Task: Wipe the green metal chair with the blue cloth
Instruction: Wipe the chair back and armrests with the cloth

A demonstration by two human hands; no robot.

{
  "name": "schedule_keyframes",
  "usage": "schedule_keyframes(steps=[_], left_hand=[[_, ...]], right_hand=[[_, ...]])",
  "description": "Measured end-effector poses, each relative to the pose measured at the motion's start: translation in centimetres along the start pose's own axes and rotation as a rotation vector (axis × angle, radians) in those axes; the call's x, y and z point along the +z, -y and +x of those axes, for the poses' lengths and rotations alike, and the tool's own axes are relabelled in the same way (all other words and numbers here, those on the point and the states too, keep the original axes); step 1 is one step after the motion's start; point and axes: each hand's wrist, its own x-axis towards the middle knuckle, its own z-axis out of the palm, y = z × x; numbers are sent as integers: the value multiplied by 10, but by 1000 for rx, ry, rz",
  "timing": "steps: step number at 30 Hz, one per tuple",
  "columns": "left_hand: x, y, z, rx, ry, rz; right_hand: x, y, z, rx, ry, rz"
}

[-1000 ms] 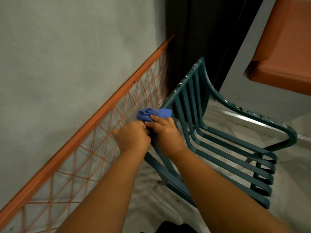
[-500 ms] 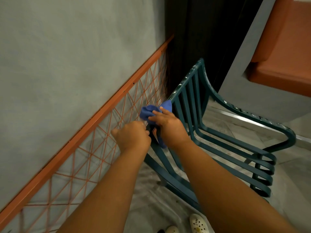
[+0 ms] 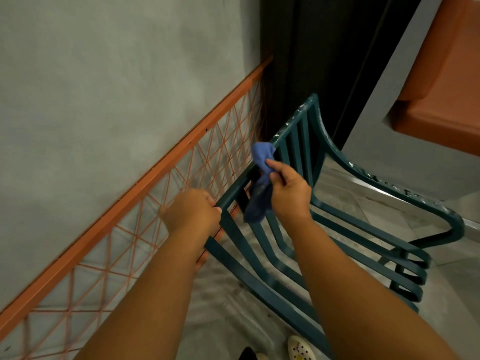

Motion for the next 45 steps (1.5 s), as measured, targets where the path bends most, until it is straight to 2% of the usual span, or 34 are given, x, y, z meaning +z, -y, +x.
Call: schedule_keyframes(steps=[3, 5, 8, 10, 11, 16, 22, 27, 30, 35, 37, 41, 45], left_hand=[[2, -4, 0, -20, -14, -38], [4, -10, -1, -34, -79, -93], [7, -22, 0, -23, -144, -124], [8, -29, 1, -8, -158, -131], [10, -32, 3, 1, -165, -142], [14, -47, 10, 77, -222, -186], [16, -62, 19, 89, -232, -188], [18, -66, 19, 52, -239, -148], [14, -68, 18, 45, -242, -69], [11, -72, 20, 37, -181, 24], [12, -75, 22, 39, -188, 58], [13, -77, 21, 45, -193, 98], [13, -75, 20, 43, -193, 55]], right_hand=[[3, 14, 3, -146, 36, -35], [16, 15, 2, -288, 171, -170], [33, -4, 7, -551, 366, -614], [33, -13, 11, -552, 431, -804], [29, -16, 15, -548, 447, -820], [21, -19, 39, -476, 422, -839], [7, -33, 50, -687, 490, -643], [12, -28, 63, -629, 392, -608], [5, -30, 63, -701, 407, -539], [6, -20, 80, -526, 428, -524], [13, -18, 71, -551, 425, -580], [-3, -24, 63, -642, 424, -520], [5, -18, 83, -537, 384, -585]])
